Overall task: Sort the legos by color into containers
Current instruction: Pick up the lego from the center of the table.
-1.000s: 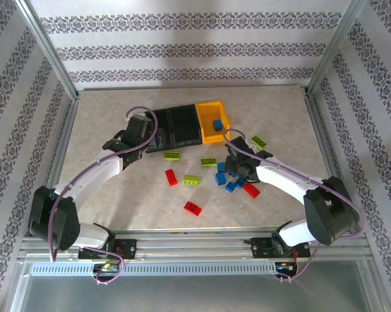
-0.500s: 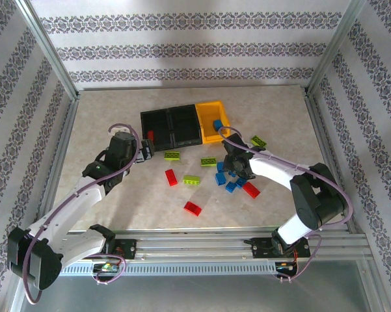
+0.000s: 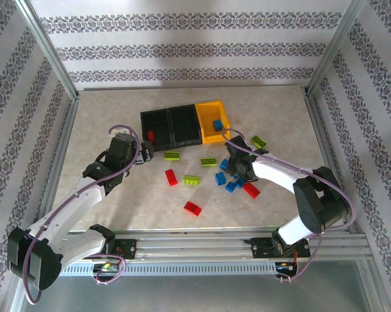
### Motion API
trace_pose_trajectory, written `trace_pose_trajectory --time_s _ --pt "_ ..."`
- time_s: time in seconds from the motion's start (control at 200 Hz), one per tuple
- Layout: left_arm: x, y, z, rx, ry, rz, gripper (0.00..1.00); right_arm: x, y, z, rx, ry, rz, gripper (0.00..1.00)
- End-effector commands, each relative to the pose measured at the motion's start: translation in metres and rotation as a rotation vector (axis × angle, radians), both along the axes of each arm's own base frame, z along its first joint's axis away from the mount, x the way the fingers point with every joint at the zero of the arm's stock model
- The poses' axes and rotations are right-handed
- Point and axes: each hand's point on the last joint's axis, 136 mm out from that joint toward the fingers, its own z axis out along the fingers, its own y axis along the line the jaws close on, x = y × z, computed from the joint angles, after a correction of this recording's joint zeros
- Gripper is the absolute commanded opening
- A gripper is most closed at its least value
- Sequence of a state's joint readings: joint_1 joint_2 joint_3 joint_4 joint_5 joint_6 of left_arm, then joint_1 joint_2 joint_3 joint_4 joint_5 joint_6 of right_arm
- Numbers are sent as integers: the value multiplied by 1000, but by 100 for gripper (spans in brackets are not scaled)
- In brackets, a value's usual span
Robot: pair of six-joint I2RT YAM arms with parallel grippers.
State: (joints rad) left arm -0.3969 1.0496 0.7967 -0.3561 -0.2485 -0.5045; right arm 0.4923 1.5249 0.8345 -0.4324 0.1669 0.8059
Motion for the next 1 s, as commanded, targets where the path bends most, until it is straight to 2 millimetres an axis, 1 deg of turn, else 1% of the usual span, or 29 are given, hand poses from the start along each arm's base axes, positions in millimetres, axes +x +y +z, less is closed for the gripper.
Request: trace_pose_trajectory --time_s 0.0,0.115,0.275,0.485,0.65,0.814,0.889,0.994 --pt "-4 10 -3 8 12 40 100 -6 -10 5 -7 -12 -17 51" --pt "-4 10 -4 6 12 40 100 -7 -14 4 -14 -15 -22 51" --pt "-5 11 -6 6 19 42 100 -8 -16 -2 -25 0 -18 51" --pt "-6 12 -7 11 25 43 100 -1 -8 -2 -20 9 24 50" --pt "-6 12 -7 10 26 47 99 5 1 7 -5 -5 57 53" --pt "-6 11 -7 5 24 46 100 5 7 14 -3 -19 76 56" --pt "-6 11 -8 4 24 45 100 5 8 14 -3 -20 78 56" --pt "-5 10 -8 4 26 45 100 4 6 9 -17 -7 76 57"
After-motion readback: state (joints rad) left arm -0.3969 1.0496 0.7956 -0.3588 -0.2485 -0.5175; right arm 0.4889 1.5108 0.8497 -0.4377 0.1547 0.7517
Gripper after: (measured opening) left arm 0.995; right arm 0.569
